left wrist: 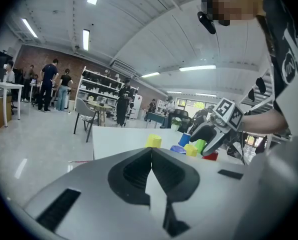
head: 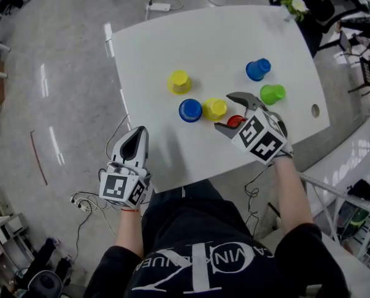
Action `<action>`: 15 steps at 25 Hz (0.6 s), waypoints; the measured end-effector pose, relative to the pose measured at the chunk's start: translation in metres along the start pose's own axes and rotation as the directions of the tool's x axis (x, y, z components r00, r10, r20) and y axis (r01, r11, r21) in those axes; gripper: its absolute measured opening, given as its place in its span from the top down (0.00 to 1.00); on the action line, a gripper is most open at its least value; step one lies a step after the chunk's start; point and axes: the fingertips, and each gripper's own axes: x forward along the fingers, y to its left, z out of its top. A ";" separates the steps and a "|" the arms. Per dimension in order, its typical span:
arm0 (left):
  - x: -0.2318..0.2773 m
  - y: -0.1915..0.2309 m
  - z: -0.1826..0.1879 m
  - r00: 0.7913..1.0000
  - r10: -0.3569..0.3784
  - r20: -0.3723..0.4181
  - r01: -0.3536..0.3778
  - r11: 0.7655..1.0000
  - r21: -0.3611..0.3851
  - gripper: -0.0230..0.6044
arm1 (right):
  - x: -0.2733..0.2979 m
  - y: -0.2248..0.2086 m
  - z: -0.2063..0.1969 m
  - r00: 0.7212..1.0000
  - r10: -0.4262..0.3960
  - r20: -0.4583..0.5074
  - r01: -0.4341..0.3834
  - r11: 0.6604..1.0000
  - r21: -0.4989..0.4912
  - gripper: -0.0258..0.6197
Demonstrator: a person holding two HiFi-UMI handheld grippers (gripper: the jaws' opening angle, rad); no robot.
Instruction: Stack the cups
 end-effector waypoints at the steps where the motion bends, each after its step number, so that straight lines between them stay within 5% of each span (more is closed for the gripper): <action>1: 0.002 -0.001 0.001 1.000 -0.005 0.004 0.005 1.000 0.003 0.96 | -0.007 0.001 -0.002 1.000 -0.002 0.013 0.001 1.000 0.024 0.42; 15: 0.027 -0.028 0.018 0.995 -0.100 0.017 0.100 0.995 0.030 0.96 | -0.032 0.016 -0.071 0.994 -0.106 0.031 0.092 0.951 0.297 0.46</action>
